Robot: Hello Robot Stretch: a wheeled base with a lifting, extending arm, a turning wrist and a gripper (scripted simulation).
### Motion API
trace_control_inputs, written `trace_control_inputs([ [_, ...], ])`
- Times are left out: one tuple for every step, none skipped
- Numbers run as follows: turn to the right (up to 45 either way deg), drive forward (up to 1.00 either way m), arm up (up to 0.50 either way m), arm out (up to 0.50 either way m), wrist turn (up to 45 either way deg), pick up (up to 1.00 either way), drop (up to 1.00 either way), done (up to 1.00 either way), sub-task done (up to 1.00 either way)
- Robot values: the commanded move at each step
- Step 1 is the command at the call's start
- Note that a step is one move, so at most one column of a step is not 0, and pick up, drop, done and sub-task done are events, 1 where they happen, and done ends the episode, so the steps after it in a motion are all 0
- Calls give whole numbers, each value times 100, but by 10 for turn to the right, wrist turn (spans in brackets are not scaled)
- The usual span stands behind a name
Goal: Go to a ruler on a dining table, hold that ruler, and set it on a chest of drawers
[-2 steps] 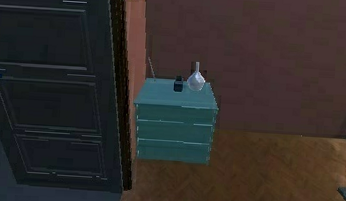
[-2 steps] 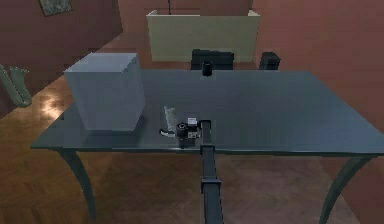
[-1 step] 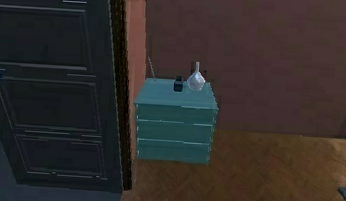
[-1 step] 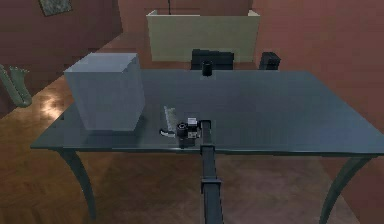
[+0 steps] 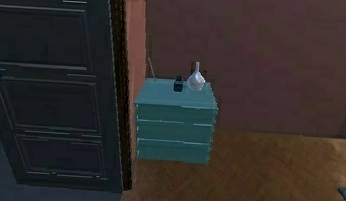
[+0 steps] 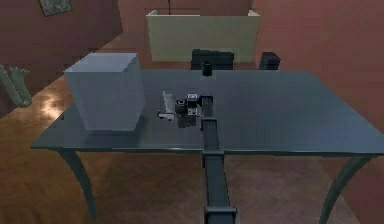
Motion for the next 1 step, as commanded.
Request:
trace_control_inputs([
  [0,0,20,0,0,0,0,0,0],
])
